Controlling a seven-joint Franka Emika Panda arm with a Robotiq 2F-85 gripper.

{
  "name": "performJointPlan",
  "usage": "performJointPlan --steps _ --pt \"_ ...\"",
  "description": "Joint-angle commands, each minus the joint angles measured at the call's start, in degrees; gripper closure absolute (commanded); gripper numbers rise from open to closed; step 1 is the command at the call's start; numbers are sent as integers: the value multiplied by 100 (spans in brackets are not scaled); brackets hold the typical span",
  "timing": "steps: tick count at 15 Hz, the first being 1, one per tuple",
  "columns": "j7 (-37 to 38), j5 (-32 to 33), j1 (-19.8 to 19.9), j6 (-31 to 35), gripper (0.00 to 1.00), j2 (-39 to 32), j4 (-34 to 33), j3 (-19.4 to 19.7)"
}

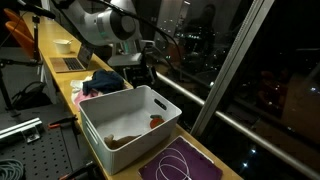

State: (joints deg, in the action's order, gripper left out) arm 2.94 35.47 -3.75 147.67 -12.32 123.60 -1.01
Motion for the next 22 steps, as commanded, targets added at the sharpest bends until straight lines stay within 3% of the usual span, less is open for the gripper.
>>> performJointPlan --steps 1,5,10,12,17,22 --pt "-96 80 101 325 0 -1023 -842 318" --pt "-440 -307 224 329 0 -2154 -2000 488" --pt "-1092 -1266 476 -42 0 -3261 -3359 379" --pt "-1259 -1666 567 -377 0 -3349 -3372 291" --pt "-1158 -2142 590 -1003 0 -2949 -2647 306" --pt "-1083 -2363 571 -835 0 -2851 -2072 265"
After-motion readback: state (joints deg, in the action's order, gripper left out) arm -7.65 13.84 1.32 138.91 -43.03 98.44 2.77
